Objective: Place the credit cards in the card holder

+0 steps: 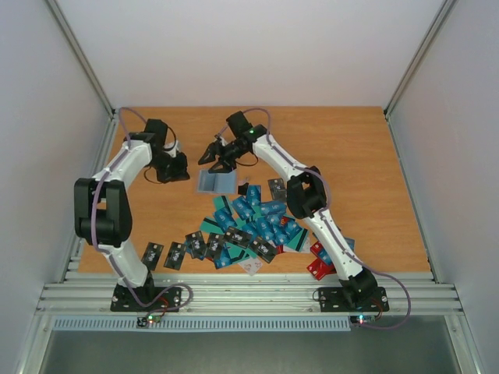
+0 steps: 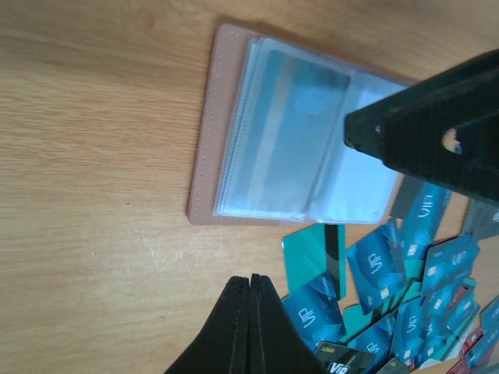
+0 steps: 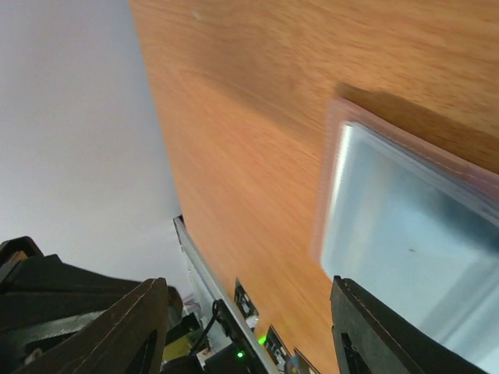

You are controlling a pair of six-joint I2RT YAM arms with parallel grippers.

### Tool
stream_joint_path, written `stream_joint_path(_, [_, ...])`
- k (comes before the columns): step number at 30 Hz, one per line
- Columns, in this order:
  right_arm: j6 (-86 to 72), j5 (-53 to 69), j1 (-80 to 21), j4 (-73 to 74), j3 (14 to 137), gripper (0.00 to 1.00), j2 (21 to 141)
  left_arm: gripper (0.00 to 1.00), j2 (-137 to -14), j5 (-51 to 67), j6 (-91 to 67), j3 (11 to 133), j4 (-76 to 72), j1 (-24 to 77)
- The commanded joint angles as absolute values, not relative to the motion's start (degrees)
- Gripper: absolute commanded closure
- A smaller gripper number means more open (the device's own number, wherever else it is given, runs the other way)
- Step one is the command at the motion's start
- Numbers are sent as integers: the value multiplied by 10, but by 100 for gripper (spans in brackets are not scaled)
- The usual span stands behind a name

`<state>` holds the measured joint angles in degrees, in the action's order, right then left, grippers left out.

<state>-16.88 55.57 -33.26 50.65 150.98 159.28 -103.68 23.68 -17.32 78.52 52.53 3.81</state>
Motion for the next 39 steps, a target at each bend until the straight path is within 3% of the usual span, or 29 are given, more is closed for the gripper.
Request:
stream_joint_path(1, [-178,569,-336,467,1535,42,1539,100,-978,228,-158,786,525,35])
stream_joint_path(5, [-93,509,-332,569,1533,41,1472,97,-933,232,-151,789,525,35])
stream_joint_path(10, [0,370,-322,689,1461,43,1367,87,-883,329,-145,781,516,36])
stream_joint_path(13, [13,306,-310,672,1295,43,1260,85,-867,386,-137,767,520,45])
stream_joint_path(18, [-47,298,-274,555,996,42,1079,84,-847,387,-108,726,529,104])
stream_joint_path(22, [-90,249,-240,548,834,41,969,83,-846,407,-117,690,487,166])
stream_joint_path(30, [-105,244,-195,563,626,39,811,83,-912,395,-135,699,447,270])
stream_joint_path(39, [-111,398,-200,429,451,37,755,77,-966,348,-113,695,468,359])
